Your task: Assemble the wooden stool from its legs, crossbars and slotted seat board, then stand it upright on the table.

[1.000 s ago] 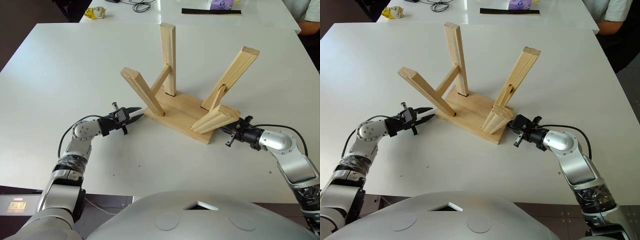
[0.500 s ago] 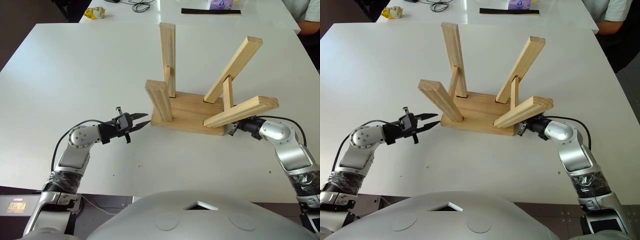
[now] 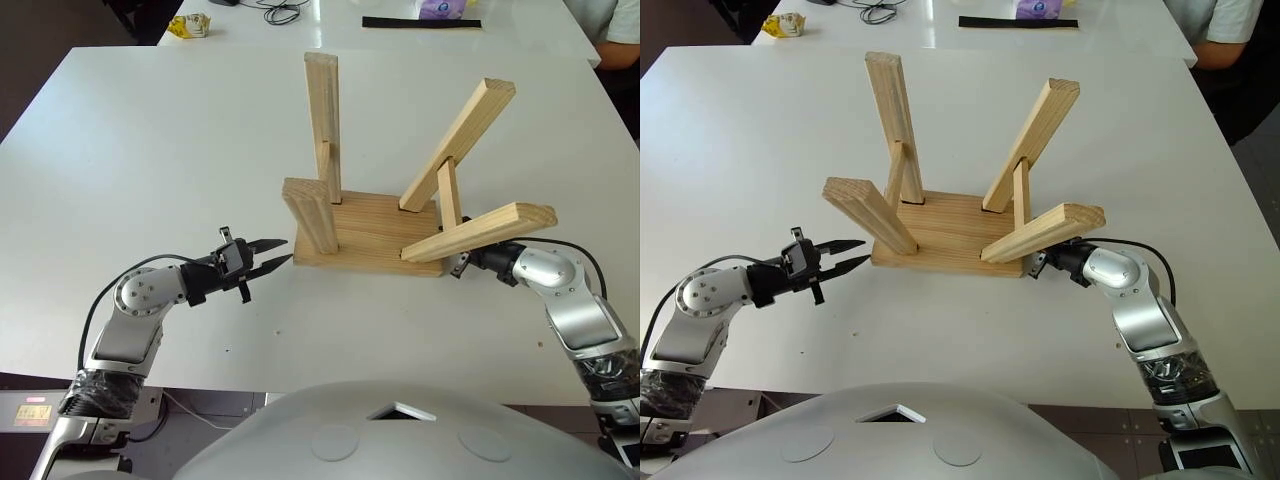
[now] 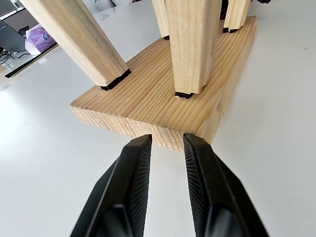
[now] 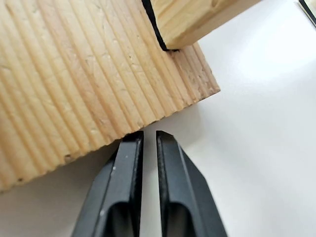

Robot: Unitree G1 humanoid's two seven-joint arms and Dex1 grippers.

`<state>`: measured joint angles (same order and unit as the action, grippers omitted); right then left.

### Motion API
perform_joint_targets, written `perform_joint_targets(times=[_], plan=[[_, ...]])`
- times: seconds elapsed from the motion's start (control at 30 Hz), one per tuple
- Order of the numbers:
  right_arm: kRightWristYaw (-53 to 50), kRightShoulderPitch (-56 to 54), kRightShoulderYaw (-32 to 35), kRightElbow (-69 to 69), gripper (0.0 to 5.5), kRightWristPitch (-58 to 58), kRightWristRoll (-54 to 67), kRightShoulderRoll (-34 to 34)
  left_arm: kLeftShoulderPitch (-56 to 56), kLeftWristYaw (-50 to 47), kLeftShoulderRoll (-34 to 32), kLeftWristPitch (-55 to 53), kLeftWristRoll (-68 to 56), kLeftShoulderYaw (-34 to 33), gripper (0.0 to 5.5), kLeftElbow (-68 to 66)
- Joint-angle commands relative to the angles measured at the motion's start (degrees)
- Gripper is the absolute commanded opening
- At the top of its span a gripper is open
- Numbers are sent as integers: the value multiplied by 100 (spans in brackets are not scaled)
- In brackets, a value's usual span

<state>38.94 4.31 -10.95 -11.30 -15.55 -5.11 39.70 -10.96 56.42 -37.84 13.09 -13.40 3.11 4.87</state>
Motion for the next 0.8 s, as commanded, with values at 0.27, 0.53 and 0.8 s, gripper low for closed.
perform_joint_targets(times=[0.27,0.53,0.8], plan=[[864,468,-191,-908,129,-20,330,369,-174,583,-439,-556,-546,-57,116,707],[654,337,215,-605,154,32,232,464,-621,1033,-846,-585,-414,-13,116,807],[824,1196,980,-951,154,-128,558,814,-374,915,-972,-671,-640,-659,116,596]])
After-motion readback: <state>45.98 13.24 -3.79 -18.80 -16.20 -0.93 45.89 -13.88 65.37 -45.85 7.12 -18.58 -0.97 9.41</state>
